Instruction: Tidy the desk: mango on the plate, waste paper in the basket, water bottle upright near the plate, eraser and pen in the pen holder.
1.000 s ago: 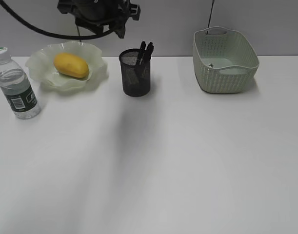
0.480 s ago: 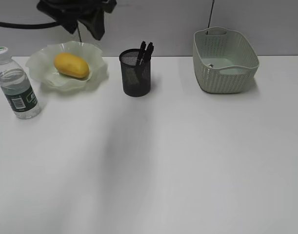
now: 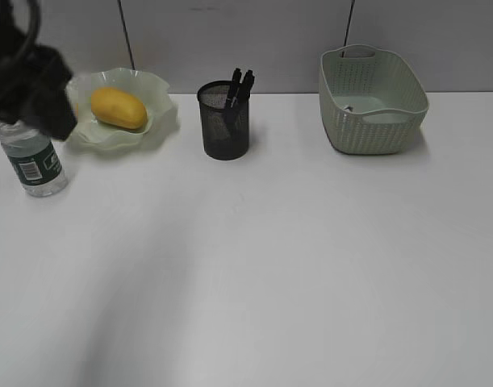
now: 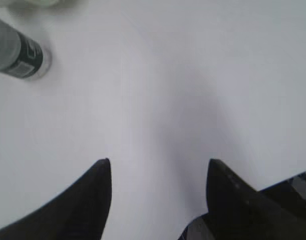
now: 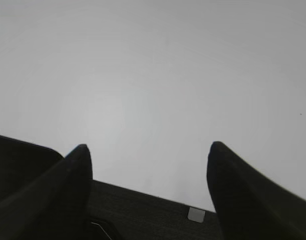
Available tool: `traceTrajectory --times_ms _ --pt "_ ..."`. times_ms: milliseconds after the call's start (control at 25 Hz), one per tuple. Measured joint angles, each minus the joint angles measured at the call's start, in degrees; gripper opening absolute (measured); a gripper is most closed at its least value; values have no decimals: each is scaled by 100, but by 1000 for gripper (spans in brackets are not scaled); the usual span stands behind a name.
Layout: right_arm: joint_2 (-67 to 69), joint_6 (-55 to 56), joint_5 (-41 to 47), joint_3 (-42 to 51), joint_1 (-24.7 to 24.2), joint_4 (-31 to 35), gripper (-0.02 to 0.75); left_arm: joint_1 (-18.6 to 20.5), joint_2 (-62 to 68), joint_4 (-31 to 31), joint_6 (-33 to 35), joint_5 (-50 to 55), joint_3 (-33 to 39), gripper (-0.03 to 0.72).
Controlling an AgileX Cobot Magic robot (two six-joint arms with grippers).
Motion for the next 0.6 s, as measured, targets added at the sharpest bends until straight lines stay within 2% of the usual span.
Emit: traceTrajectory --times_ms 240,400,600 --pt "0 -27 -6 0 0 32 566 0 -2150 -44 0 -115 1823 457" --pt "0 -40 -6 0 0 38 566 0 -3983 -113 0 -114 2592 465" --pt "0 -82 -6 0 0 70 566 0 -5717 -217 0 1 3196 486"
